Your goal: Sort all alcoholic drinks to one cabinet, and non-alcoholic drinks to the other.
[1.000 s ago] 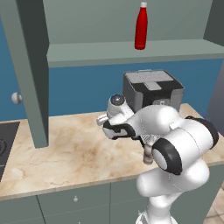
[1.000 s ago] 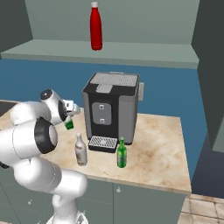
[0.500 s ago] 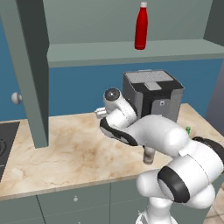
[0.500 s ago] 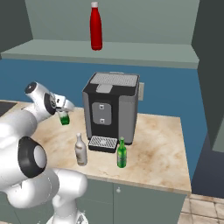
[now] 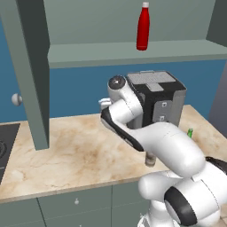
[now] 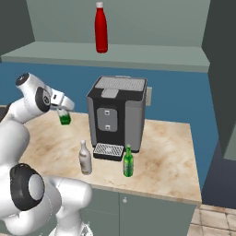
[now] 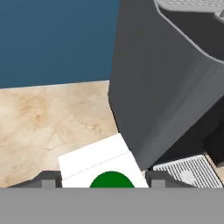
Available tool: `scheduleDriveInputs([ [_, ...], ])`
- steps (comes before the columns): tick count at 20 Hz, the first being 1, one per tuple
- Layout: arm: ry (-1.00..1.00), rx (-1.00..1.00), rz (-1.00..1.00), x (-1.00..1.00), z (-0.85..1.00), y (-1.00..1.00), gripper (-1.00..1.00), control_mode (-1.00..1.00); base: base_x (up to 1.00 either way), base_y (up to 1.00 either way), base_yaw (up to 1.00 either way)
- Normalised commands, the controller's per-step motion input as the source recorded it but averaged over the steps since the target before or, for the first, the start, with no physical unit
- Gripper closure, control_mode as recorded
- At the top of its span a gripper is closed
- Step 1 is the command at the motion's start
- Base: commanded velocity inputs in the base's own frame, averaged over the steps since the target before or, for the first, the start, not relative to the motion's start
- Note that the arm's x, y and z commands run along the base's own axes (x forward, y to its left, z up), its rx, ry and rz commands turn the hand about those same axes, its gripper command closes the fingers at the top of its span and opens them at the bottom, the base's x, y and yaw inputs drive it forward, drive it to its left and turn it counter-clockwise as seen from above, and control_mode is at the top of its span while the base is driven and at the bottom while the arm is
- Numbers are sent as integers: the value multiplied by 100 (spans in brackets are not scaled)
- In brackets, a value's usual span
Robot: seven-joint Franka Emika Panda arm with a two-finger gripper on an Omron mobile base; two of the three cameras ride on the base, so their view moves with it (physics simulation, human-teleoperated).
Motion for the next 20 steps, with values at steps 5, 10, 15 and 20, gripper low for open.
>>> scheduleDriveInputs([
  [5, -7, 2, -4, -44, 51, -16, 100, -100, 0, 0, 0],
  [10, -18, 0, 0, -51, 41, -13, 100, -100, 0, 0, 0],
  [15, -18, 0, 2, -46, 47, -17, 100, -100, 0, 0, 0],
  [20, -11, 4, 7, -36, 51, -21, 100, -100, 0, 0, 0],
])
